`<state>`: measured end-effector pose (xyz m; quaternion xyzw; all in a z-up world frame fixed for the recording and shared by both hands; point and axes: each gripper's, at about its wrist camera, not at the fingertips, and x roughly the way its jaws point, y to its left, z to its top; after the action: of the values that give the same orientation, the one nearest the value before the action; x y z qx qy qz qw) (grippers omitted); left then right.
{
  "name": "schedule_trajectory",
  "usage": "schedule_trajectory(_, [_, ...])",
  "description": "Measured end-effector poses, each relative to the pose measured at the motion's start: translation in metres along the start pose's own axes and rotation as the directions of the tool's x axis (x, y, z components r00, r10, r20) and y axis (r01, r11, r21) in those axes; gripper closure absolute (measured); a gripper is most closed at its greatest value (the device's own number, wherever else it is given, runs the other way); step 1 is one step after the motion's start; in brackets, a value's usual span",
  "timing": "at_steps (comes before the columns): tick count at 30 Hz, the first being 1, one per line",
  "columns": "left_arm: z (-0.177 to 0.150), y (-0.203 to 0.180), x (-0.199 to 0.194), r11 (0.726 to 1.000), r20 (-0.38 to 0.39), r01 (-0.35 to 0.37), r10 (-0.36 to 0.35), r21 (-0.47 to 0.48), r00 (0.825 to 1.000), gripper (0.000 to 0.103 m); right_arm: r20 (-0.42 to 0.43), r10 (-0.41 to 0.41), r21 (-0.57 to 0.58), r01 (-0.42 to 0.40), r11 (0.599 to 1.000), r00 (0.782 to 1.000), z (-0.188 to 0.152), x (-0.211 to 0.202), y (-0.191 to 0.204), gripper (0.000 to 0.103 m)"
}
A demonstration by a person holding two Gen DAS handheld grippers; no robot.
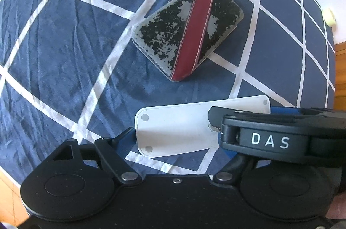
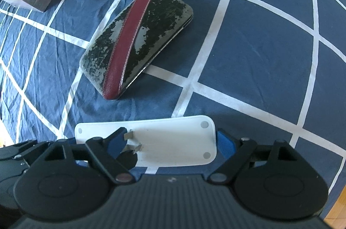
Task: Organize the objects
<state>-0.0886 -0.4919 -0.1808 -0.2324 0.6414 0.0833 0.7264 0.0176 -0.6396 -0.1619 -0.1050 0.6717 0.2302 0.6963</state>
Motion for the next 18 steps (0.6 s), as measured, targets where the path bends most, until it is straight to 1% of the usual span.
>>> schedule_trajectory(6, [0.004,0.002,-0.016,1.000,0.024,-0.019,0.018,0.008,1.000,0.023,0.023,0.016,0.004,-0.016,1.000,1.000,0.004,-0.011,0.009,0.016])
schedule_trajectory(13, [0.013,0.006,-0.041,0.999,0.067,-0.039,0.038,0.021,0.997,0.023,0.068,0.036,0.006,-0.037,0.999,0.997,0.009,-0.035,0.022,0.016])
schedule_trajectory(18, [0.022,0.013,-0.055,0.998,0.097,-0.051,0.048,0.032,0.994,0.023,0.100,0.047,0.009,-0.049,0.999,0.994,0.019,-0.043,0.034,0.016])
